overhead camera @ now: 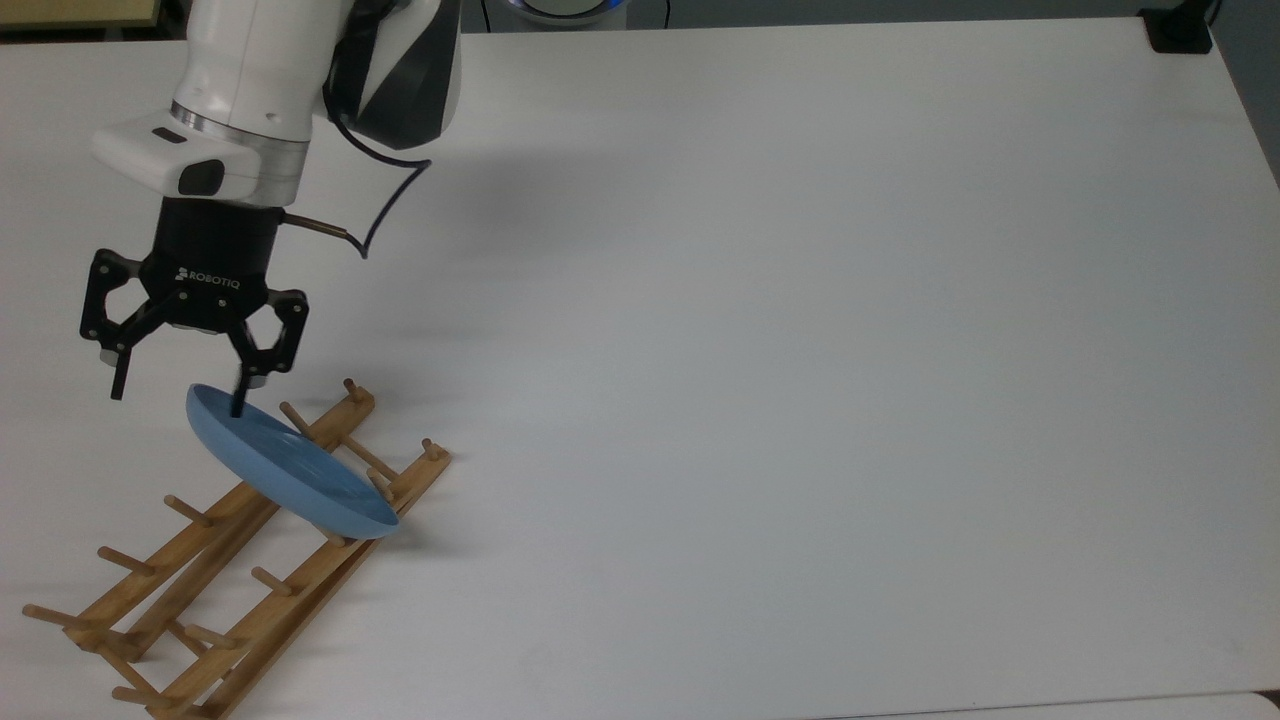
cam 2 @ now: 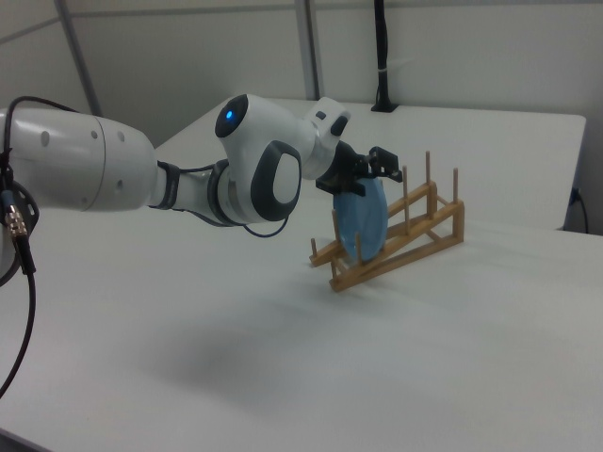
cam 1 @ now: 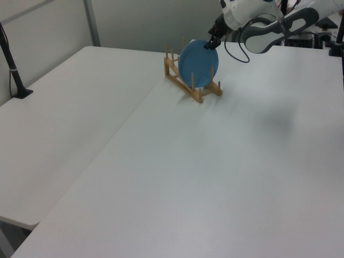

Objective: Place plate in plate rack

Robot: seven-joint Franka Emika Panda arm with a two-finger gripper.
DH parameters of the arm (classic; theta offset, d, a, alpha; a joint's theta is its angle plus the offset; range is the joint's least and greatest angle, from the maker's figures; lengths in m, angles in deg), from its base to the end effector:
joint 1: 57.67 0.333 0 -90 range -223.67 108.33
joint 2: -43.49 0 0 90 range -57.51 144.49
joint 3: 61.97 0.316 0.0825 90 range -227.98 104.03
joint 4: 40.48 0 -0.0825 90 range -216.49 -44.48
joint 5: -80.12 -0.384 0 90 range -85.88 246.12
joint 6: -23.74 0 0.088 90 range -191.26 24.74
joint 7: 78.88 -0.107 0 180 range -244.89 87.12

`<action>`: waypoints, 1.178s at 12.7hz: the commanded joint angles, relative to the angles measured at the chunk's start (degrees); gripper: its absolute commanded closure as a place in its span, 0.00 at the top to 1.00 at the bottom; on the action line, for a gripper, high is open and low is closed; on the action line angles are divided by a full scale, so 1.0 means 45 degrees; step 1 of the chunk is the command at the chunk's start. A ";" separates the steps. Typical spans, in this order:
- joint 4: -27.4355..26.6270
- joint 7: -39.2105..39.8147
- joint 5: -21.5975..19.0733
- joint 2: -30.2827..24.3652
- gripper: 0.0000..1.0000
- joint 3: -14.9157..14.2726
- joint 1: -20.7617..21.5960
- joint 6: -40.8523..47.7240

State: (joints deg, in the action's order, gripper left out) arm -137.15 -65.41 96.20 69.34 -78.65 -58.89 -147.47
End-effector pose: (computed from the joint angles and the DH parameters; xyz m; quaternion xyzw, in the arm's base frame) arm 0.6961 -0.1683 0.4462 0.8953 0.1202 0.3595 0.2339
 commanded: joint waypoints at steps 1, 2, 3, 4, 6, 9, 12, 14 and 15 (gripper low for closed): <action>-0.0531 -0.2398 0.0059 -0.0587 1.00 0.0092 0.0638 0.0735; -0.0531 -0.3356 0.0059 -0.0841 1.00 0.0363 0.0892 0.2232; -0.0473 -0.4119 0.0020 -0.1230 1.00 0.0907 0.0934 0.4122; -0.0415 -0.4572 -0.0096 -0.1543 1.00 0.1338 0.0934 0.5669; -0.0375 -0.4927 -0.0872 -0.2381 1.00 0.2351 0.0934 0.9394; -0.0355 -0.4947 -0.1835 -0.2952 1.00 0.3390 0.0934 1.2379; -0.0375 -0.4947 -0.1874 -0.3205 1.00 0.3841 0.0914 1.3706; -0.0433 -0.4947 -0.2223 -0.3691 1.00 0.4211 0.0895 1.4974; -0.0453 -0.4754 -0.2632 -0.4023 1.00 0.4213 0.0856 1.5426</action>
State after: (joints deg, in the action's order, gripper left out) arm -137.04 -87.24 88.06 56.27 -61.01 -54.45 -83.72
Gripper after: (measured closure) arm 0.000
